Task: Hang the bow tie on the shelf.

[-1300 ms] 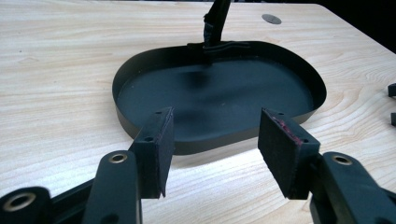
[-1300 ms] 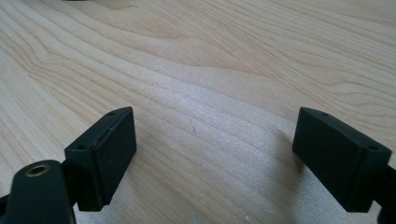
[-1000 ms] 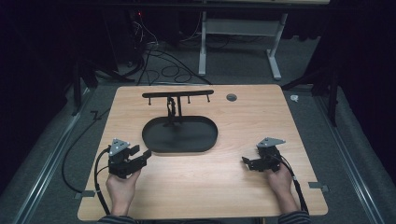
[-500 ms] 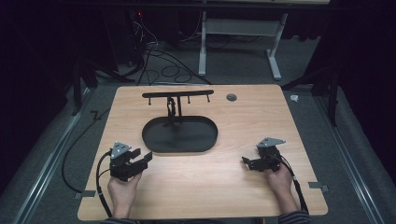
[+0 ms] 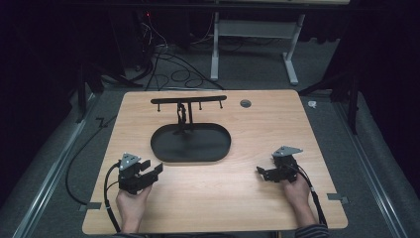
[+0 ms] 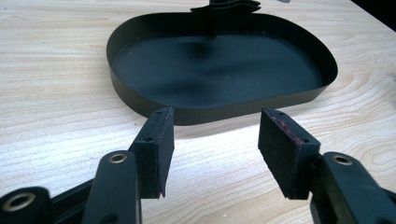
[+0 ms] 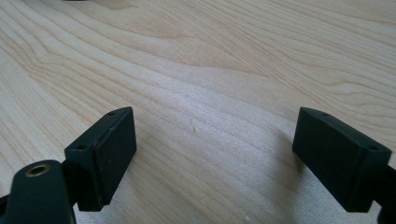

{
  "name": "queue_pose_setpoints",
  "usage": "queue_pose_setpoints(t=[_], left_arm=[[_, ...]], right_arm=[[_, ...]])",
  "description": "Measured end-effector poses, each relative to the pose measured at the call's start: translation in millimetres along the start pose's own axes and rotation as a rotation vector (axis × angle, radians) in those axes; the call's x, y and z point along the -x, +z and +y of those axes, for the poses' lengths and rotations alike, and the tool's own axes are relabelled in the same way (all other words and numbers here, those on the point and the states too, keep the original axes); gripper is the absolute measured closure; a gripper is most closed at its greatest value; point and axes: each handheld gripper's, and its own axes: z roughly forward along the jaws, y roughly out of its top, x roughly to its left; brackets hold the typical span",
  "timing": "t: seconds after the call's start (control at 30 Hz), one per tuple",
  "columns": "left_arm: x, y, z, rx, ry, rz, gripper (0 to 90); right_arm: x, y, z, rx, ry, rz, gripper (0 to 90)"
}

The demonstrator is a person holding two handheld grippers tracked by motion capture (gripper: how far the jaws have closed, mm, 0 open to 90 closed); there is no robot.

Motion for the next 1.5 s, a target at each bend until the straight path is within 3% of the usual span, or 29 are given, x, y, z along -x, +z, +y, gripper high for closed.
queue_pose_setpoints(t=[0.7,1.5], left_arm=[[-2.9,10.1,-9.3,-0.03,-0.017,0.015,46.1],[2.1,25.1,-20.7,-0.068,-0.001,0.029,46.0]], right_arm=[[0.1,0.0,0.0,0.0,-0.002,0.0,14.3],[0.0,0.0,0.0,0.0,0.0,0.0,14.3]])
